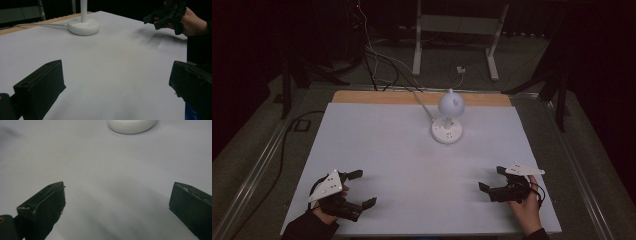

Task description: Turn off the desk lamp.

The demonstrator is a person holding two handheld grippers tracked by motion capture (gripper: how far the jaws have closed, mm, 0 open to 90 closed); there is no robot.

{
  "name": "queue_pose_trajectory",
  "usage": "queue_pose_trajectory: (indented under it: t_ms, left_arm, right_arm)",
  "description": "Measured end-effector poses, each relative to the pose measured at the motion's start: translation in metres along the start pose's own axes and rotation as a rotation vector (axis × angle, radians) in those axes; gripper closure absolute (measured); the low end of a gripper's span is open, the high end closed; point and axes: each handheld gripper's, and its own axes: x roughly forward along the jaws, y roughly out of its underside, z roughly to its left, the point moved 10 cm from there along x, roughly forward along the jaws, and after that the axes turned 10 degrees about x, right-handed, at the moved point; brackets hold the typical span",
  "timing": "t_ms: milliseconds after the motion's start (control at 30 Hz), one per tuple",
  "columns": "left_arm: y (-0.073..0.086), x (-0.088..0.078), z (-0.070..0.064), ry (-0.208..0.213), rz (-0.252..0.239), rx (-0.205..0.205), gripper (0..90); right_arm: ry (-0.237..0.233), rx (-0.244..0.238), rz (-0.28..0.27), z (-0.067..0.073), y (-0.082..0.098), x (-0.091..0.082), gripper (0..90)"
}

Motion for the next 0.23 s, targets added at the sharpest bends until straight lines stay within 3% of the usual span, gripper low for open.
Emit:
queue_pose_trajectory:
  t_ms: [233]
  left_arm:
    - [0.0,0.0001,-0.0003,0.002,0.001,0.002,0.5]
  right_arm:
    - [-0.006,-0.02,0.015,0.0009,0.0019,0.0045,0.1]
